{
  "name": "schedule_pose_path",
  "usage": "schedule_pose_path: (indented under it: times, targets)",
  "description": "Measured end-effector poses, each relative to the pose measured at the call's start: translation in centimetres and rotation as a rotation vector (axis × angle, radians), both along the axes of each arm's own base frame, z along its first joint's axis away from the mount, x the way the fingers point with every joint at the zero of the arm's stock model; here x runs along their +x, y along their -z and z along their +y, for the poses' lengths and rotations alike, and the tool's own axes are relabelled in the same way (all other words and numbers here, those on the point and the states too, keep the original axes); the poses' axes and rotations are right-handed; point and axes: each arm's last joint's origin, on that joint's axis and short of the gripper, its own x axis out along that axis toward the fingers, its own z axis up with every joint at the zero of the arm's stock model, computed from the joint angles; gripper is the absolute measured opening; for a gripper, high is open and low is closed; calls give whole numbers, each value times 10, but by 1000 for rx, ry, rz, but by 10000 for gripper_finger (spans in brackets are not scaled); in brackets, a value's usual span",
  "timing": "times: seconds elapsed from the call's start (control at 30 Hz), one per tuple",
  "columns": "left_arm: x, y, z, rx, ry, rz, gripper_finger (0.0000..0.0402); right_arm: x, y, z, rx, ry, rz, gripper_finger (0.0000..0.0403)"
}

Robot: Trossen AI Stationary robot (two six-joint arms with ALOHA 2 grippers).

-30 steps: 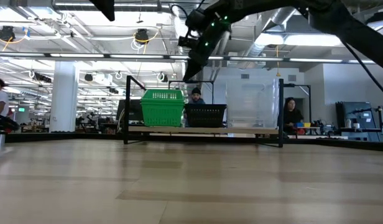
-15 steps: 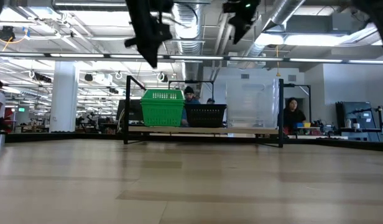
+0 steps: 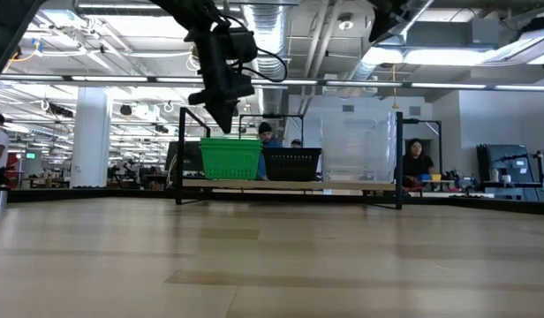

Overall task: Stack baskets on shelf by color
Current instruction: Stack the black bin into the black bin on the shelf

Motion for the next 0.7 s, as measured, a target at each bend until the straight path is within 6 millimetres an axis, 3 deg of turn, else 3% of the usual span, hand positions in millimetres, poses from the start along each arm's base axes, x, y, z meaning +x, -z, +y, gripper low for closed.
schedule_pose_path:
  times: [0.13,0.3,0.53,0.7]
  targets:
    - [9,-16,-9,24,14,-39,0,0,3,-1,22,0,18,3]
    - [20,-44,-41,34,114,-28,0,0,18,1,149,-8,104,2]
    - [23,-39,-97,11,150,186,0,8,45,10,371,-51,159,1]
    - [22,-40,-134,57,179,304,0,34,69,23,474,-131,214,1]
